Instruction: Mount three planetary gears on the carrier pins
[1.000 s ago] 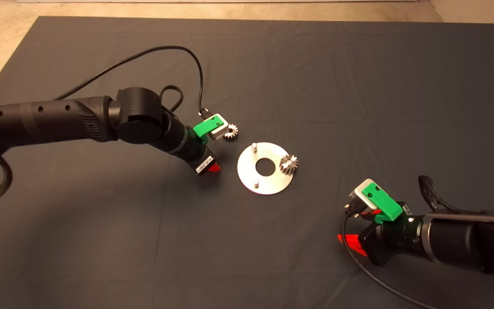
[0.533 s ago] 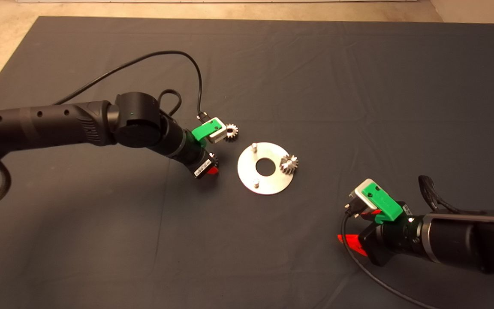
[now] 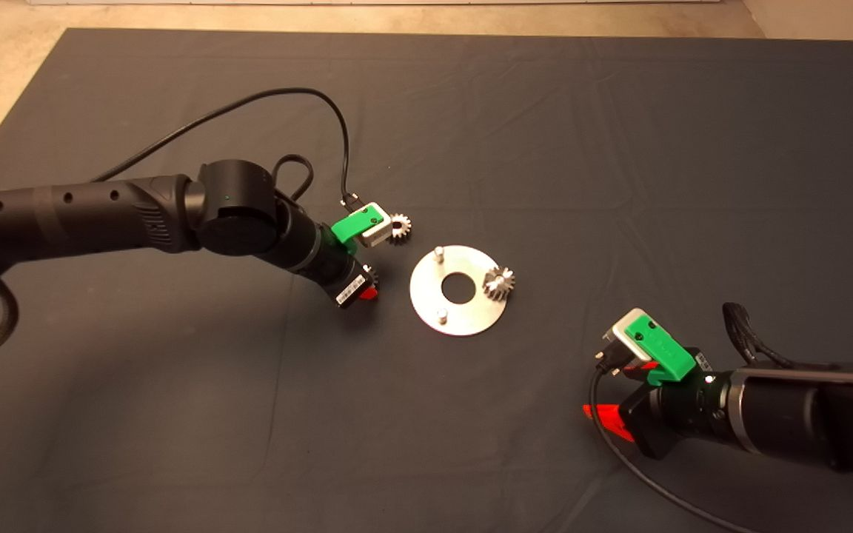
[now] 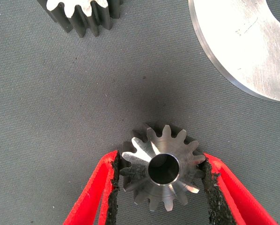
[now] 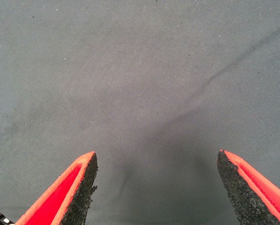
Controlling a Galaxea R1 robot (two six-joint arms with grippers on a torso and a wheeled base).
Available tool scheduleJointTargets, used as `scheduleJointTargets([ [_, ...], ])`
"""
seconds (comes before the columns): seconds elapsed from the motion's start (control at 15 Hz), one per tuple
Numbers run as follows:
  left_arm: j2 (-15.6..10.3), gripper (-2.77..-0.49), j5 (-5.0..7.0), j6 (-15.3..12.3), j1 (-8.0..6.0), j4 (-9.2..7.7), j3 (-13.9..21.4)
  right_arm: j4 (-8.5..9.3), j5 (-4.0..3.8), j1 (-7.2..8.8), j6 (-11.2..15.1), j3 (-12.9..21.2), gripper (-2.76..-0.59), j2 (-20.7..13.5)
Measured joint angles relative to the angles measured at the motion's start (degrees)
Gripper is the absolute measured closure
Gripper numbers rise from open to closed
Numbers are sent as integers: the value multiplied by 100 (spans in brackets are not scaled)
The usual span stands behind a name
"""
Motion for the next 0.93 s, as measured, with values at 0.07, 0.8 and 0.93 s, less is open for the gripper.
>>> scheduleJointTargets([
  [0.07, 0, -102, 0, 1, 0, 0, 0, 0, -1, 0, 1, 0, -189, 0],
  [0.8, -15, -82, -10, 0, 13, 0, 45, 0, -2, 2, 0, 0, -189, 0],
  [0.93, -17, -78, 87, -2, 18, -11, 172, 0, -2, 2, 0, 0, -189, -2],
])
